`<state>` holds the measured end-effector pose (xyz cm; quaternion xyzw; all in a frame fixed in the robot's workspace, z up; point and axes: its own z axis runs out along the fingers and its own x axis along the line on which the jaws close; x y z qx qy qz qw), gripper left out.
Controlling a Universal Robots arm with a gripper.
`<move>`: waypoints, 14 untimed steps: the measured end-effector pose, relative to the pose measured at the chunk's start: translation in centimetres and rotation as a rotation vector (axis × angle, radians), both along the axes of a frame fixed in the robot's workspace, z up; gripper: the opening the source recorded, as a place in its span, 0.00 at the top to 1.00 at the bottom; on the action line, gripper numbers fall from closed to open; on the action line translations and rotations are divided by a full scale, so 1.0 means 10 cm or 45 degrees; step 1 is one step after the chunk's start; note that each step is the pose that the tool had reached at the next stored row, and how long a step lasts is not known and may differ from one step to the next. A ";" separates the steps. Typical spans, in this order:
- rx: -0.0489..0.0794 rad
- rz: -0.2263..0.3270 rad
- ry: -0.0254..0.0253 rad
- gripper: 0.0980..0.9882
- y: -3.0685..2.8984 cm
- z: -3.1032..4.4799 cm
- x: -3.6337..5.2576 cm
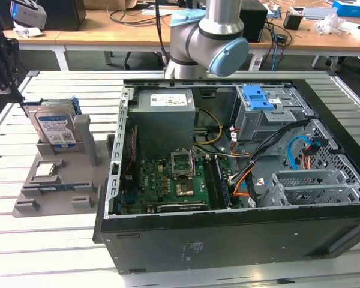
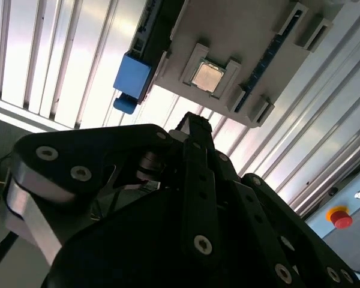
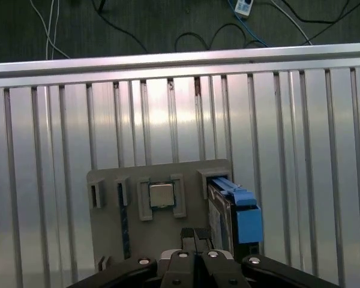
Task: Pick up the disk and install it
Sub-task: 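Pick up the disk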
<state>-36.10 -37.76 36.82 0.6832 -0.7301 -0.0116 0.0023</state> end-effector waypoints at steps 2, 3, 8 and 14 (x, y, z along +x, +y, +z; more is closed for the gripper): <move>0.000 0.000 0.0000 0.92 0.000 0.000 0.000; 0.000 0.001 0.0000 0.85 0.000 0.000 0.000; 0.000 0.001 0.0000 0.58 0.000 0.000 0.000; -0.002 0.002 0.0000 0.44 0.316 -0.122 0.002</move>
